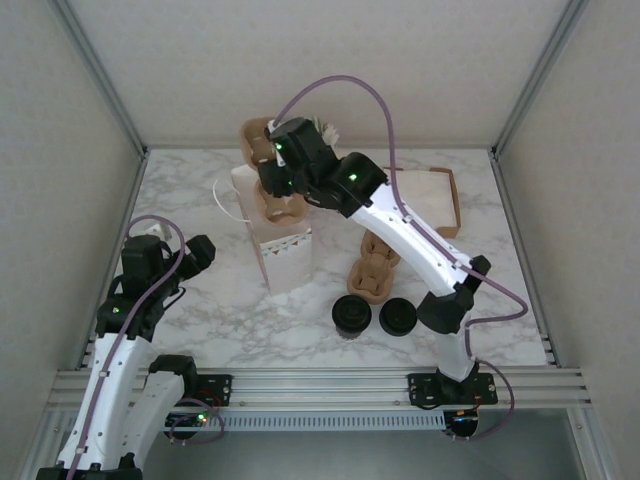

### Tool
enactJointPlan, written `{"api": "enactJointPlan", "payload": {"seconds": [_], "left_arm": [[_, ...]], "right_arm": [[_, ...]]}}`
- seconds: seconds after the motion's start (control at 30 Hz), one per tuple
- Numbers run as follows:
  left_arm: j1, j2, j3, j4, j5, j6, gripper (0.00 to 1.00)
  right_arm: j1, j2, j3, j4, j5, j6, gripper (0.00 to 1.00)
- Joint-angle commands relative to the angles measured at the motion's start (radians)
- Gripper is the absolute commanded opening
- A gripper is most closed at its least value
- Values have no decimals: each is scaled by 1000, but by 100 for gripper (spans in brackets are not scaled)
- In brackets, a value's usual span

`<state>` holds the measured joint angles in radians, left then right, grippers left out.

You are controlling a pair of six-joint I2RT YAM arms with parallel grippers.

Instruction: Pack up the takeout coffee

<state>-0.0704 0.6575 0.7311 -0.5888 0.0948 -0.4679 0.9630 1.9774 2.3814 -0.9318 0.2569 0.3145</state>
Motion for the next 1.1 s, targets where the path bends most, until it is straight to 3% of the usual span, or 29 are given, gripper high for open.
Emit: {"api": "enactJointPlan", "payload": {"seconds": [0.0,0.47,1.07], "left_arm": [[-6,2,26,-23,-5,14,89],[-5,1,27,-24,-6,17,89],[-5,2,28,-23,-4,17,89]], "right_arm": [[17,38,51,-26,37,14,33],[41,122,99,-178,93,32,33],[41,197,181,-285,73,61,33]]}}
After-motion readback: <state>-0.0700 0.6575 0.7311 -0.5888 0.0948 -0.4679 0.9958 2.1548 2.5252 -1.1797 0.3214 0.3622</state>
